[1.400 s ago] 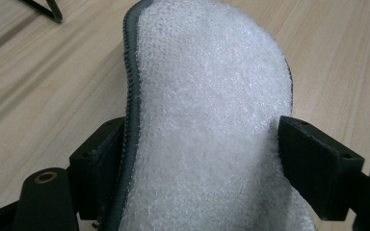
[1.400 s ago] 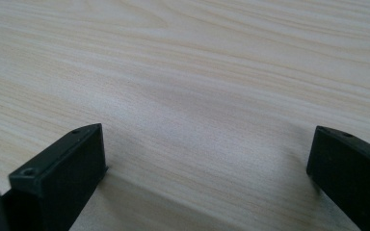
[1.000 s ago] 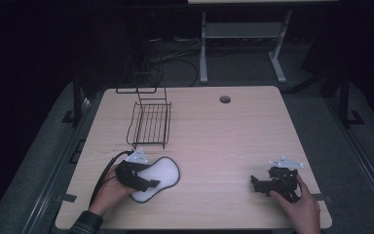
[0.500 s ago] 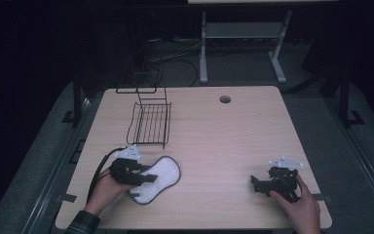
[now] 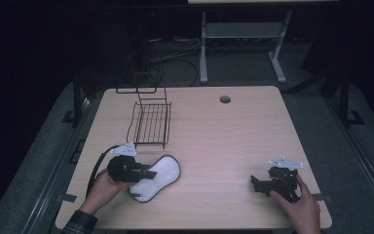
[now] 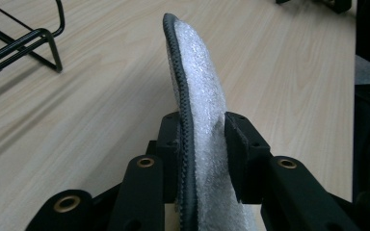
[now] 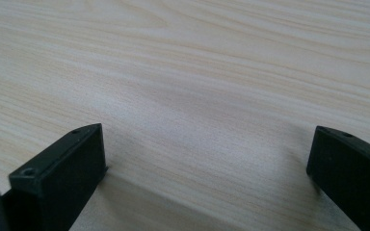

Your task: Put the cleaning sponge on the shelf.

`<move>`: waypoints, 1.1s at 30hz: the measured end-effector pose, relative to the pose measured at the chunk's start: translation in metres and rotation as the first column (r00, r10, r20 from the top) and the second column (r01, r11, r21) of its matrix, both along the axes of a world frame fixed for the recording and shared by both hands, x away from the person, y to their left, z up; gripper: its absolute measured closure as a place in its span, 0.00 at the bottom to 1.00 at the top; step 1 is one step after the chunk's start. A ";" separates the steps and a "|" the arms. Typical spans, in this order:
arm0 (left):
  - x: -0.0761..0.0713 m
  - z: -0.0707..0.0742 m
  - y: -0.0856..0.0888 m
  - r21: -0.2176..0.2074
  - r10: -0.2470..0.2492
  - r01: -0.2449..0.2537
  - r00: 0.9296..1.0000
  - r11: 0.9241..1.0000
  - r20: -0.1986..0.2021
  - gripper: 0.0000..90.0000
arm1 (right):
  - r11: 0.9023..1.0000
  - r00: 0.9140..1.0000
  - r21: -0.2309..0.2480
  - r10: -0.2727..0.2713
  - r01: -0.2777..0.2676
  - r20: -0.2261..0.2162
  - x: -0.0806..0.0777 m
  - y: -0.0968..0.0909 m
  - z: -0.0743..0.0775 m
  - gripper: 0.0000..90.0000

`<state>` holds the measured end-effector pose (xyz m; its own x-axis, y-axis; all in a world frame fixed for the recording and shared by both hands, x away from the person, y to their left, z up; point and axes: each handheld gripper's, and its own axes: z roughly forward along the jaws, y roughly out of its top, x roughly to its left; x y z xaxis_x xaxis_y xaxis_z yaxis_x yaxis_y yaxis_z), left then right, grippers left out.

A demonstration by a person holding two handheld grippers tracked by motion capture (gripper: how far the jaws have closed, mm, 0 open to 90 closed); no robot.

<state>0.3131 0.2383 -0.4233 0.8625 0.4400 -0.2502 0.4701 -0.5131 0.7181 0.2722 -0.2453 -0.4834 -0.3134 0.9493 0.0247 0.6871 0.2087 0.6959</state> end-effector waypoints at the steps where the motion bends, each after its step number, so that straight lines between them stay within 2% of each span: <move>1: 0.000 0.001 0.000 -0.005 -0.002 0.002 1.000 1.000 -0.003 0.78 | 1.000 1.000 0.000 0.000 0.000 0.000 0.000 0.000 0.000 0.00; 10: -0.002 0.008 -0.001 -0.018 -0.005 0.005 1.000 1.000 -0.007 0.85 | 1.000 1.000 0.000 0.000 0.000 0.000 0.000 0.000 0.000 0.00; 19: -0.001 0.012 0.000 -0.004 0.001 0.000 0.999 1.000 0.034 0.85 | 1.000 1.000 0.000 0.000 0.000 0.000 0.000 0.000 0.000 0.00; 24: 0.002 0.019 -0.001 -0.014 0.013 -0.012 0.999 1.000 0.051 0.85 | 1.000 1.000 0.000 0.000 0.000 0.000 0.000 0.000 0.000 0.00; 33: 0.008 0.027 0.000 -0.032 0.058 -0.056 0.997 0.998 0.051 0.85 | 1.000 1.000 0.000 0.000 0.000 0.000 0.000 0.000 0.000 0.00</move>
